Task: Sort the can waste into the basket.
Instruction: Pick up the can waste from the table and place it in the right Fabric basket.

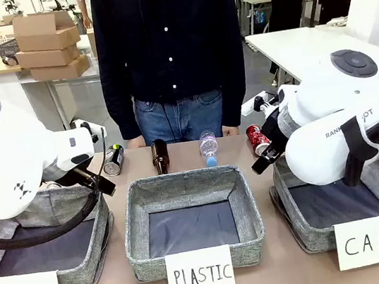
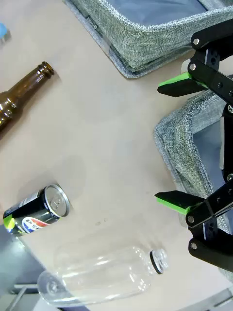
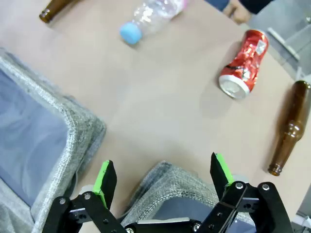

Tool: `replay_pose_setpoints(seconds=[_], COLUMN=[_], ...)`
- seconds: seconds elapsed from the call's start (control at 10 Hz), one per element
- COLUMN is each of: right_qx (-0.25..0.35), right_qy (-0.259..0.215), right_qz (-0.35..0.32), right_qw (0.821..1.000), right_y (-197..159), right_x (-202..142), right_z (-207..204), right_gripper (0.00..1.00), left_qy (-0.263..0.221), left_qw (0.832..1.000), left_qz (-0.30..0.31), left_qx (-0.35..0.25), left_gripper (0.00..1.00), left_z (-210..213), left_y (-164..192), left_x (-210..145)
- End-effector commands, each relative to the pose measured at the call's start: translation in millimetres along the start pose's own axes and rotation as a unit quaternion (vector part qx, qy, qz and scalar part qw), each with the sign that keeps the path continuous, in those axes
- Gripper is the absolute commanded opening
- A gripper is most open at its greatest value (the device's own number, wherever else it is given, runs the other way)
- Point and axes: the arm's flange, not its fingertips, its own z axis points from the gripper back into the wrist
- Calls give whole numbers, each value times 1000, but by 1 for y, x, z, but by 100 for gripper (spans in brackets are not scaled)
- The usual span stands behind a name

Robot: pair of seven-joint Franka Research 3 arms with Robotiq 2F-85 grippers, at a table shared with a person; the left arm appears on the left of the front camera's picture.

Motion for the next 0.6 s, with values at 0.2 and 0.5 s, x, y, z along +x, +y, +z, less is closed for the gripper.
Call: replay_pose_setpoints(seconds=[0.2,0.5], right_qx=[0,0], right_qy=[0,0], right_qz=[0,0], right_qw=[1000,1000], right_y=[0,0], right_x=[0,0], right_z=[0,0], right_gripper=[100,100], left_qy=[0,0], left_qw=[1000,1000], left_qz=[0,0], left_qx=[0,0], left_gripper=[100,100], left_z=[0,0], left_y=[0,0], left_x=[0,0])
